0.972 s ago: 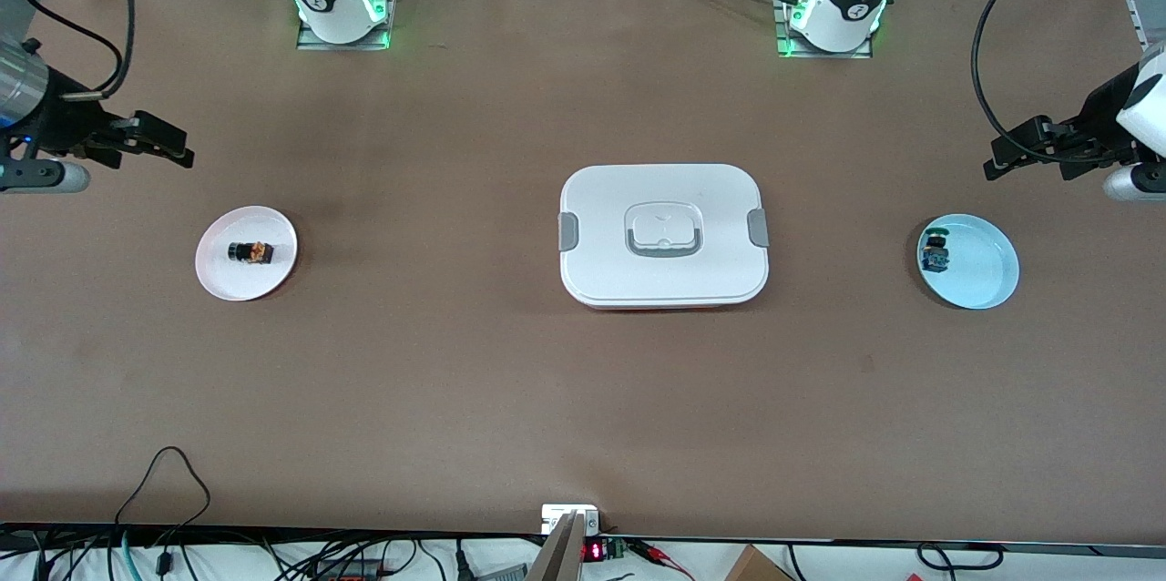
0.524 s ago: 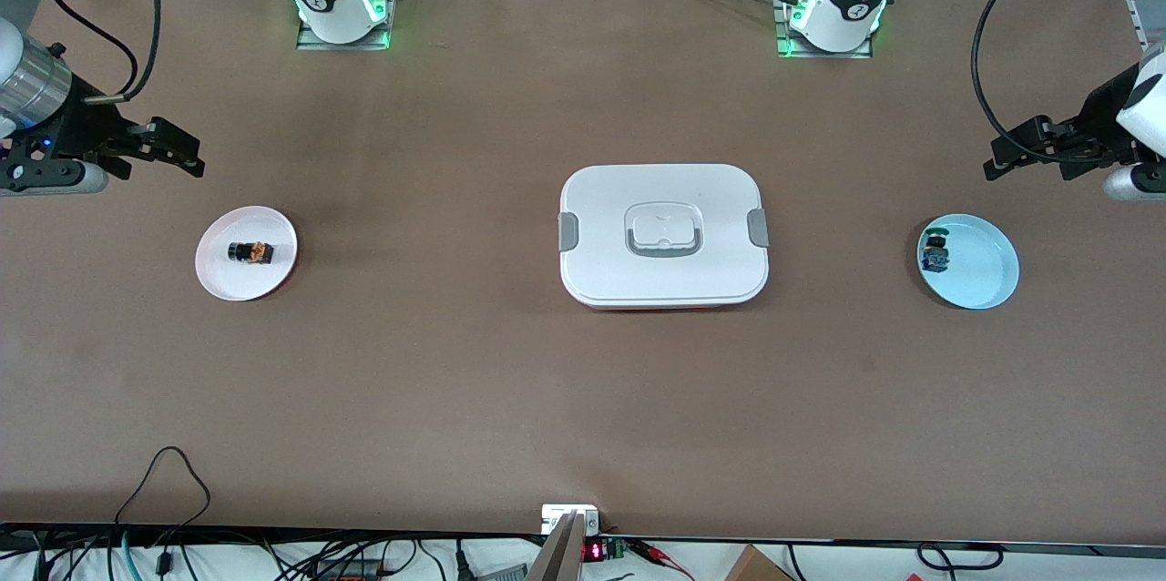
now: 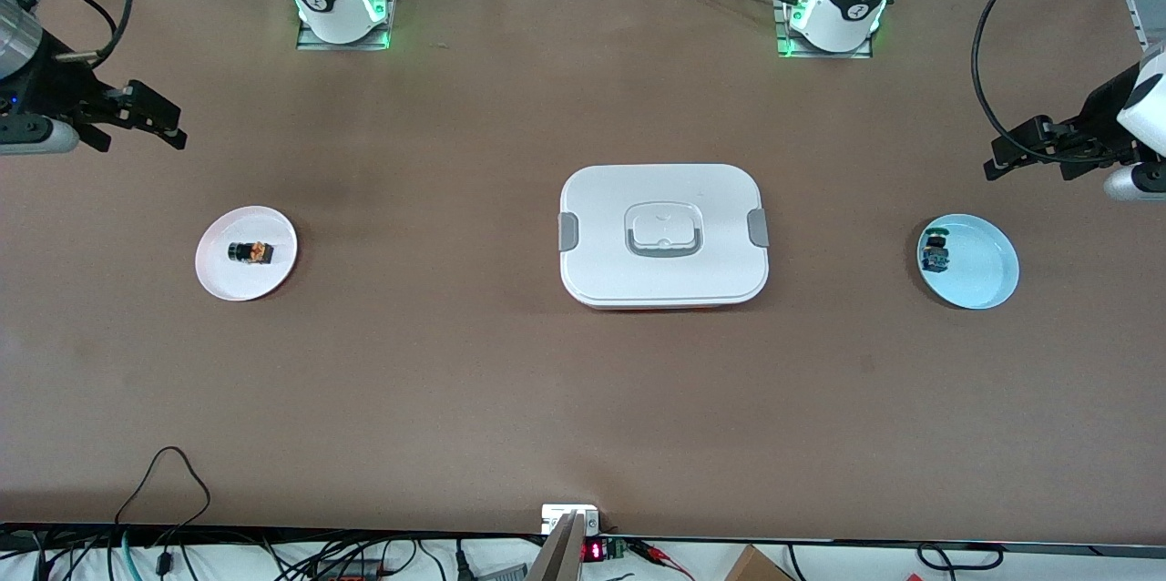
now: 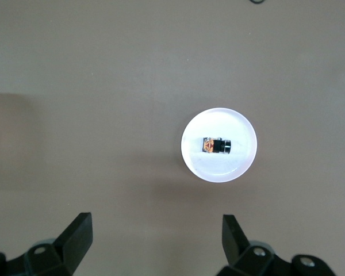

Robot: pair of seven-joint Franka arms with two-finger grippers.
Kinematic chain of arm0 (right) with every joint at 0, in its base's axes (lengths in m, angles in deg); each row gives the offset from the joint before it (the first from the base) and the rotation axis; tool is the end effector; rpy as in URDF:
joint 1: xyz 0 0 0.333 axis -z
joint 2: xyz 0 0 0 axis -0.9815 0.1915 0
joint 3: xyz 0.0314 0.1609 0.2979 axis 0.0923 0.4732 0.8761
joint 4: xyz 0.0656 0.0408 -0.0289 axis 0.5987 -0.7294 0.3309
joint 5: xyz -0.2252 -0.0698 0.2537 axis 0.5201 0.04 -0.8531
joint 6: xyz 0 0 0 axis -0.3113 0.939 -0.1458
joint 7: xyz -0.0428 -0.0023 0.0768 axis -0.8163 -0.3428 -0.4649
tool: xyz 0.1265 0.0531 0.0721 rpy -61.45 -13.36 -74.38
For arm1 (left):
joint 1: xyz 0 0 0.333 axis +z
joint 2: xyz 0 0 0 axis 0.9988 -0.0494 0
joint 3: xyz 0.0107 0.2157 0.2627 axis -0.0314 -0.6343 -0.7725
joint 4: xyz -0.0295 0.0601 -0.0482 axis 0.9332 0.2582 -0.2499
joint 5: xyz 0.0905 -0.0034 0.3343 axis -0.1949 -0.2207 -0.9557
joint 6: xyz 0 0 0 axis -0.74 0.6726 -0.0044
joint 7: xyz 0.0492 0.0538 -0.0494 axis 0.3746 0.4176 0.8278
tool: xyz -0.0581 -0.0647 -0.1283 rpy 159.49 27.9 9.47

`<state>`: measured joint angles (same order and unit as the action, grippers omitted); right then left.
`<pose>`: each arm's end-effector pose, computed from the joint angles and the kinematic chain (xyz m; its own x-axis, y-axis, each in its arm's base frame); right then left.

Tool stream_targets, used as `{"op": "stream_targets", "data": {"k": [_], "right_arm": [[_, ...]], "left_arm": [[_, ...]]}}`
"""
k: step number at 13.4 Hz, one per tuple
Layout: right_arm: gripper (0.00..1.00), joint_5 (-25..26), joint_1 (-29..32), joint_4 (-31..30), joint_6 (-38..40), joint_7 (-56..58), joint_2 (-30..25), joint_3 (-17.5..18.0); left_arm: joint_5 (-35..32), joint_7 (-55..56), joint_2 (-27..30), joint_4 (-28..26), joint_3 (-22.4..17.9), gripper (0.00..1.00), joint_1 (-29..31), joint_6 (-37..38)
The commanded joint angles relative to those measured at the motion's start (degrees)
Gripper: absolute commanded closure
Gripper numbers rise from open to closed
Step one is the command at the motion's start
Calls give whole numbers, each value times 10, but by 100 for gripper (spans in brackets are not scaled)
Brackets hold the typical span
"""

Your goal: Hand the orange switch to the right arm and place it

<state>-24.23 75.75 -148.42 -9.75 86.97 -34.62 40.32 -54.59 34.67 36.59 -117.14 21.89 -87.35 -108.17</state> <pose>0.4834 0.0032 0.5774 0.9984 0.0466 0.0332 0.0474 -0.9986 -0.0230 0.5240 -0.0019 0.5824 0.9986 0.0491 -0.0193 0.0504 -0.9960 0.0745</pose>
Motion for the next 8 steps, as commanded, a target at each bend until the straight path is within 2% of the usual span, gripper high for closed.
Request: {"op": "stream_targets", "data": {"k": [1,8], "right_arm": [[0,3,3,36,44,28,10,-12],[0,19,7,40,55,9,20,-11]], "left_arm": [[-4,-1,-9,30,2,0,1,7],[-4,-1,-12,29,1,0,4,9]]}}
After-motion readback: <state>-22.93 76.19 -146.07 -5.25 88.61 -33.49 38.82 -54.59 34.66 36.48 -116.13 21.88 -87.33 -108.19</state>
